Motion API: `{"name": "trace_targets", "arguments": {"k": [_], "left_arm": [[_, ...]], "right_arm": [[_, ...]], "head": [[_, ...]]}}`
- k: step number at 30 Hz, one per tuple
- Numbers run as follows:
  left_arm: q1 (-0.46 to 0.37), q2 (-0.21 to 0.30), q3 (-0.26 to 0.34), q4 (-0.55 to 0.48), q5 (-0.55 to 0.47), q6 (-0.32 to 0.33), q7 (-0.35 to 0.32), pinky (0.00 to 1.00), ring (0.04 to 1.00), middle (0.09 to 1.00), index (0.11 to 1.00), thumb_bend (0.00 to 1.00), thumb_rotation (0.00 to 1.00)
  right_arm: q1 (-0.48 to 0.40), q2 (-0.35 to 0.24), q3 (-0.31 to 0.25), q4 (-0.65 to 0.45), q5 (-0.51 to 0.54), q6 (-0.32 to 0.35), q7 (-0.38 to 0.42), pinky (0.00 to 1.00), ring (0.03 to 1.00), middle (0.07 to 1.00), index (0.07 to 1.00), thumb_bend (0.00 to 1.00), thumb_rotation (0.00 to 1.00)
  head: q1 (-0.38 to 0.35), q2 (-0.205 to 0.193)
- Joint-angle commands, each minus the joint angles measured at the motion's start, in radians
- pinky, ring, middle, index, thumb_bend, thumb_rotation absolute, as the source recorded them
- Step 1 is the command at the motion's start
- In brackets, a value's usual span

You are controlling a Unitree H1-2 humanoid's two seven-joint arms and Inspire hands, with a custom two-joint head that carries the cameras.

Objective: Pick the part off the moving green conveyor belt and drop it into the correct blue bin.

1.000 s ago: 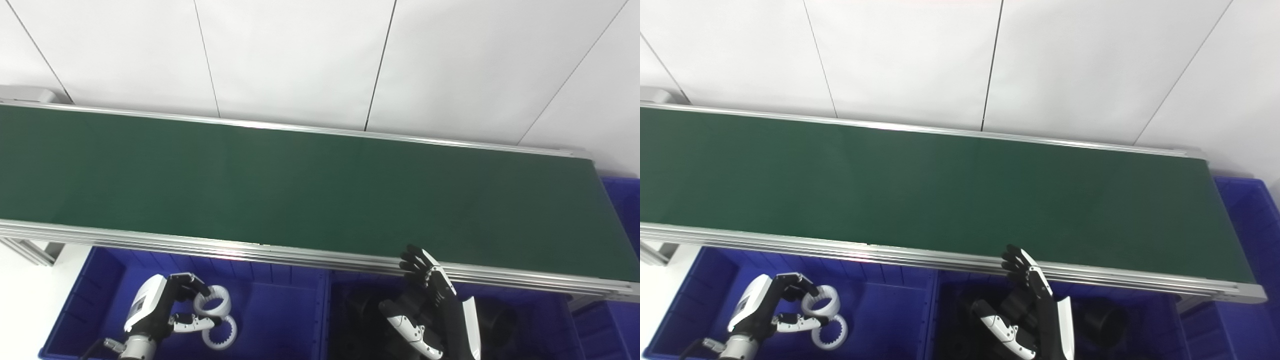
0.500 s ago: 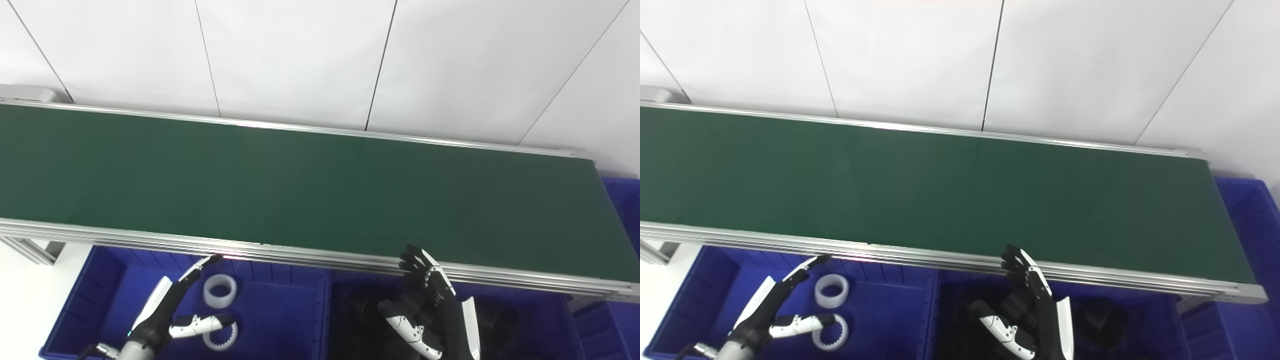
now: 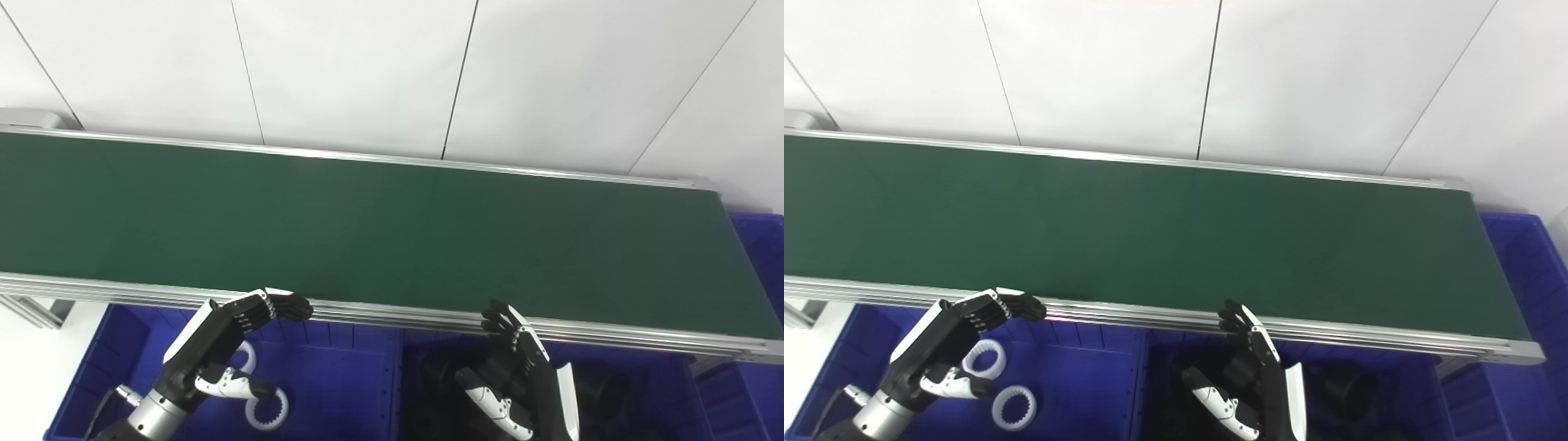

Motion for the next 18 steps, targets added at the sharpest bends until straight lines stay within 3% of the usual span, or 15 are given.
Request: {"name": "trace_targets", "arguments": {"k": [1, 3, 7, 12, 18], "left_arm": [[-0.012, -0.003, 0.009, -0.037, -0.021, -0.025, -0.018, 0.68, 0.707, 0.715, 0.699, 1.0, 0.56], [-0.016, -0.004, 0.007, -0.031, -0.026, -0.019, -0.024, 0.73, 0.754, 0.752, 0.722, 1.0, 0.54], [-0.035, -0.067, 0.033, 0.017, 0.019, -0.032, -0.017, 0.76, 0.806, 0.808, 0.762, 1.0, 0.55], [-0.044, -0.168, 0.102, 0.068, 0.055, -0.033, -0.044, 0.76, 0.831, 0.841, 0.787, 1.0, 0.54], [-0.036, -0.281, 0.203, 0.138, 0.054, -0.033, -0.13, 0.82, 0.881, 0.882, 0.858, 1.0, 0.49]], "right_arm": [[0.0, 0.023, 0.001, -0.029, 0.003, -0.007, 0.019, 0.71, 0.771, 0.806, 0.847, 0.7, 0.51], [0.0, 0.033, 0.0, -0.03, 0.003, 0.002, 0.027, 0.71, 0.78, 0.814, 0.853, 0.7, 0.49], [0.001, 0.053, 0.001, -0.023, 0.002, 0.022, 0.05, 0.74, 0.806, 0.844, 0.877, 0.71, 0.52], [0.001, 0.061, -0.007, -0.017, -0.015, 0.022, 0.054, 0.73, 0.804, 0.849, 0.888, 0.73, 0.56], [0.005, 0.059, -0.014, -0.022, -0.002, 0.015, 0.06, 0.75, 0.807, 0.851, 0.883, 0.74, 0.57]], "head": [[-0.029, 0.005], [-0.065, 0.012], [-0.124, 0.015], [-0.108, 0.014], [-0.069, 0.01]]}}
